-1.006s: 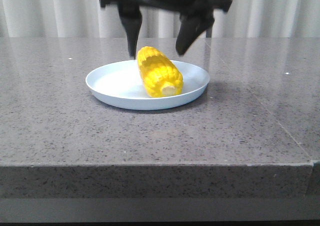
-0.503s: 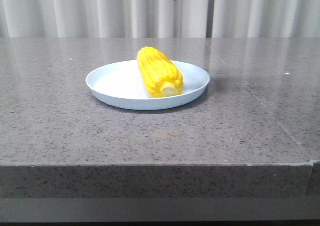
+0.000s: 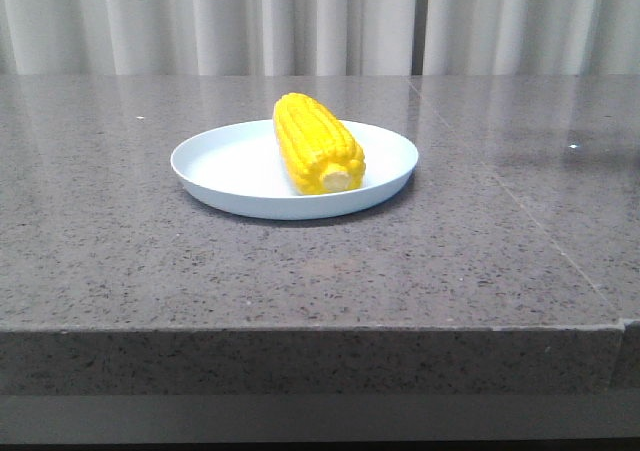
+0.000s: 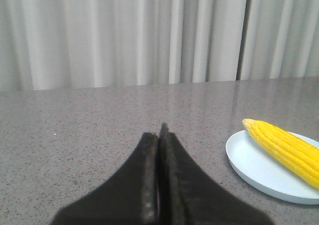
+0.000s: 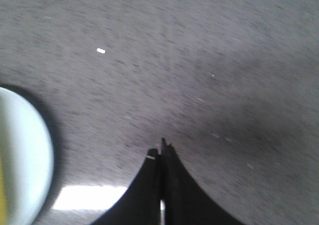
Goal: Place corn on plate with both arms
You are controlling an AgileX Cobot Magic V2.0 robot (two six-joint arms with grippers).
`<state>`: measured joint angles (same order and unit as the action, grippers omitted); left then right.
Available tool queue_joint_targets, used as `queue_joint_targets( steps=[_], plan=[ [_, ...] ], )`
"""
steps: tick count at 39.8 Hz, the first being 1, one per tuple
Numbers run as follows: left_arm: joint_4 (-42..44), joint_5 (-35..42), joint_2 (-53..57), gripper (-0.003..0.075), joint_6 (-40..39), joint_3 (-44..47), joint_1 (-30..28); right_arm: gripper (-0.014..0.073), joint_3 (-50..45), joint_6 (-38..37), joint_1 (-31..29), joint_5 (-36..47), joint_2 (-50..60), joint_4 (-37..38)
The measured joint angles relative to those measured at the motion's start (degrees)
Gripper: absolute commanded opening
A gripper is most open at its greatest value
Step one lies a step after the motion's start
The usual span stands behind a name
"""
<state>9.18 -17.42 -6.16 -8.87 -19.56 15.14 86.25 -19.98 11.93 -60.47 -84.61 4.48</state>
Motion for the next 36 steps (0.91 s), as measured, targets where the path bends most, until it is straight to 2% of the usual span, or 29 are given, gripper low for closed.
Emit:
queue_joint_targets(
  steps=[8,17,28,36],
  plan=[
    [0.0,0.0,0.0,-0.0020,0.0,0.0,0.0,-0.0064,-13.8,2.9,-3.1,5.5,10.9,-0.2],
    [0.0,0.0,0.0,-0.0020,0.0,0.0,0.0,-0.0064,-32.3,3.8,-3.1,17.1,26.7,-0.7],
    [0.0,0.0,0.0,-0.0020,0.0,0.0,0.0,-0.0064,-53.3,4.4,-3.1,32.0,48.3,3.7],
    [0.0,0.0,0.0,-0.0020,0.0,0.0,0.0,-0.0064,-62.3,4.4,-3.1,38.1,63.9,4.1]
  ],
)
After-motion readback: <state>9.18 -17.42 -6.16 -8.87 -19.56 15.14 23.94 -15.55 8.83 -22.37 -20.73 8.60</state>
